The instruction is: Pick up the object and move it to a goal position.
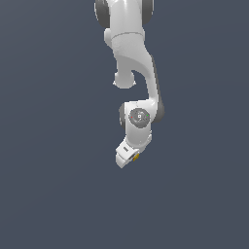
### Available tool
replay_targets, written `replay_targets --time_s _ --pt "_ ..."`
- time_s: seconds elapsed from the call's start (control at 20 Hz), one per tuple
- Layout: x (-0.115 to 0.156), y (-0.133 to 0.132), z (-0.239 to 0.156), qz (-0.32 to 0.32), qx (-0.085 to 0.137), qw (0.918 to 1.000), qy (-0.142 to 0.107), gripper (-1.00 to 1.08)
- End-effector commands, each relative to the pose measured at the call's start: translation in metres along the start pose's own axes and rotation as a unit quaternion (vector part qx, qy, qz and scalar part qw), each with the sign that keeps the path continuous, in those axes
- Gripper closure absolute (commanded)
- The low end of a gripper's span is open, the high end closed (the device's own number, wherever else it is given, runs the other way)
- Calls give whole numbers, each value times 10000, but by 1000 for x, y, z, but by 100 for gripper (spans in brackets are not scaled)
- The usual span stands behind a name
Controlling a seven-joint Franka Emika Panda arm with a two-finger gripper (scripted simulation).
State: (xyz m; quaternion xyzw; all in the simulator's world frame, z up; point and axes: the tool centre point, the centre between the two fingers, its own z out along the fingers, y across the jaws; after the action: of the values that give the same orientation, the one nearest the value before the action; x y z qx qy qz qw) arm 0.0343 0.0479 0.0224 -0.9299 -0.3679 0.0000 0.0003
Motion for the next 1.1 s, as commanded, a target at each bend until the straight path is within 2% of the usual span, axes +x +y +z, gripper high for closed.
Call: replay_targets --time_s 0.0,0.5,1.05 --pt "-1 1 0 7 -3 10000 -2 108" --pt "-15 16 -30 7 -3 10000 -2 108" --pt "-58 66 -132 3 0 10000 -1 108"
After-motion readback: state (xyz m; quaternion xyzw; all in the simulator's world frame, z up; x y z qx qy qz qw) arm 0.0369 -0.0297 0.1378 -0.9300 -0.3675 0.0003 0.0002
